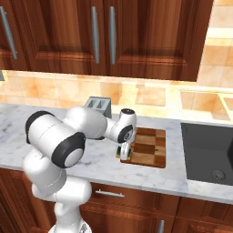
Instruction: Pick up the sponge from the counter and clean the cutting board by briefly scrubbing or pressing down on the cutting board. Once finished, release the sponge.
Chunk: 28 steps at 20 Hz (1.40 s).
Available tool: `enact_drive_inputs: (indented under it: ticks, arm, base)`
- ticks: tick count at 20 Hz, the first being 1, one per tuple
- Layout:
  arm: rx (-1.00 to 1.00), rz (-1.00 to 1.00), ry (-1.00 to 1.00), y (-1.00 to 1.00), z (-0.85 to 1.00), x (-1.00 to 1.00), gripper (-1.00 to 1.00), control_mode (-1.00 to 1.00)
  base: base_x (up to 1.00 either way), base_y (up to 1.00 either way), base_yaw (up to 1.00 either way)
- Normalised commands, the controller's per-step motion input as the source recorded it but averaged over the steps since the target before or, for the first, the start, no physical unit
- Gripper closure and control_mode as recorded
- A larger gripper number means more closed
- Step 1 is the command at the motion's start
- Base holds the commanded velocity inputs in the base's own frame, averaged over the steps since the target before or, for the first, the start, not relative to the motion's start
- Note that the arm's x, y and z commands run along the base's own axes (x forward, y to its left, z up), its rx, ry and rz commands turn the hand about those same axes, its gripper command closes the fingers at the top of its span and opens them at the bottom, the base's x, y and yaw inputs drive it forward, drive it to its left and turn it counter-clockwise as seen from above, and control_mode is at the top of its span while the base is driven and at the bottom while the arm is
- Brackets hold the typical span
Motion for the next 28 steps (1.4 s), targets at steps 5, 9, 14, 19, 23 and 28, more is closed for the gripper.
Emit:
enact_drive_inputs:
  ticks: [5,9,14,19,23,28]
  arm:
    - [0.0,-0.04,-0.05,0.0,-0.04,0.37,1.0,-1.0]
    - [0.0,-0.01,-0.05,0.0,-0.02,0.49,1.0,-1.0]
    - [0.0,0.0,-0.04,0.0,0.0,0.55,1.0,-1.0]
    - [0.0,0.0,-0.02,0.0,0.0,0.57,1.0,-1.0]
    - [0.0,0.0,-0.04,-0.01,0.0,0.53,1.0,-1.0]
    - [0.0,0.01,-0.06,-0.04,0.0,0.44,1.0,-1.0]
  base:
    - [0.0,0.0,0.0]
    - [0.0,0.0,0.0]
    - [0.0,0.0,0.0]
    - [0.0,0.0,0.0]
    - [0.0,0.0,0.0]
    - [0.0,0.0,0.0]
